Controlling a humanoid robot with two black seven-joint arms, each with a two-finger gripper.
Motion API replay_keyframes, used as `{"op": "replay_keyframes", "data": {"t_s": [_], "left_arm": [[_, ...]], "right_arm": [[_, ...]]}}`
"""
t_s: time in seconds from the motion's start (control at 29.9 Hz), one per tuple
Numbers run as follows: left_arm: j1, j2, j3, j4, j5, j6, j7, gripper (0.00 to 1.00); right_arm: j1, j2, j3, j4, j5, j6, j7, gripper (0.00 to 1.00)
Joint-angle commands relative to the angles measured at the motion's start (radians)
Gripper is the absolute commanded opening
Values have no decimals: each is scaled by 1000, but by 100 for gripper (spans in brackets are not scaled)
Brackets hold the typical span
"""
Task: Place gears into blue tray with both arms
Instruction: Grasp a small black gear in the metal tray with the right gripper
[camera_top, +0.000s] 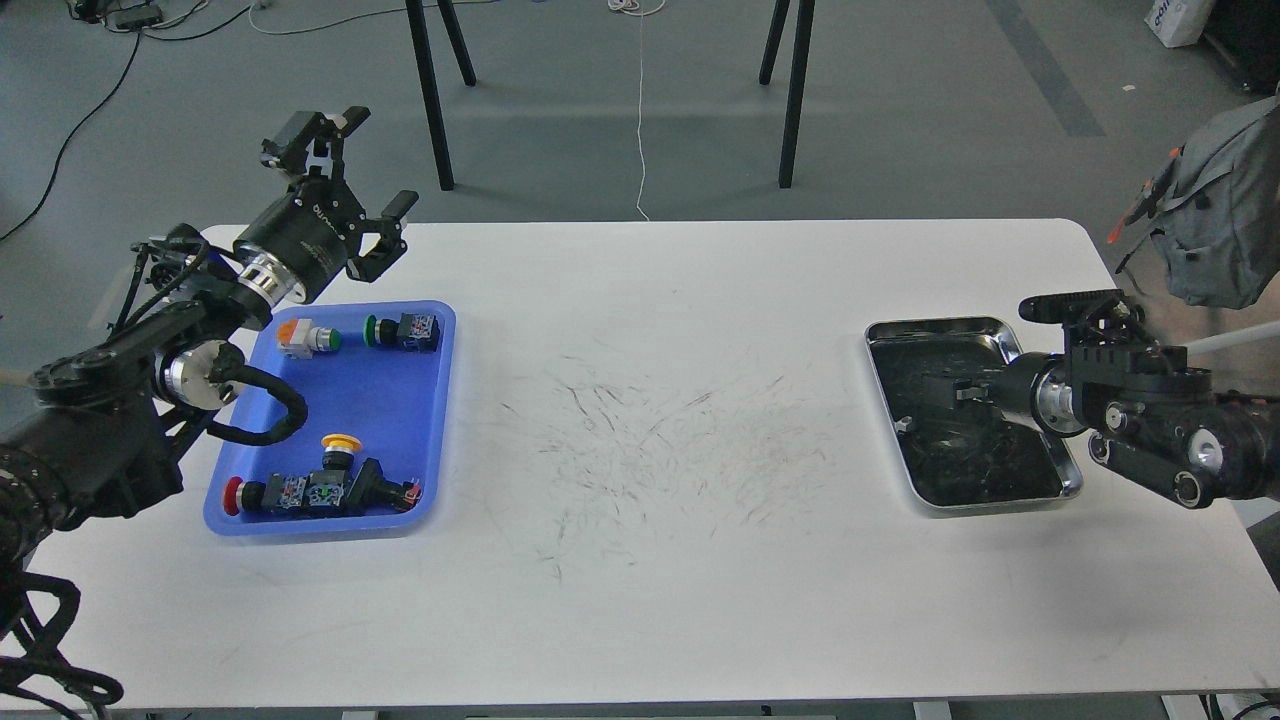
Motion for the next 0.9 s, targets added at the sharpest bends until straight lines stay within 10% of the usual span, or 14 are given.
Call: {"op": "replay_keyframes", "data": {"t_s": [0.0,0.87], "left_arm": [[0,0,0,-1,2,0,0,100],[0,2,0,-1,2,0,0,100]], "right_arm": [[3,0,0,-5,0,-2,0,78],[6,22,-2,-17,0,-2,12,48]]}}
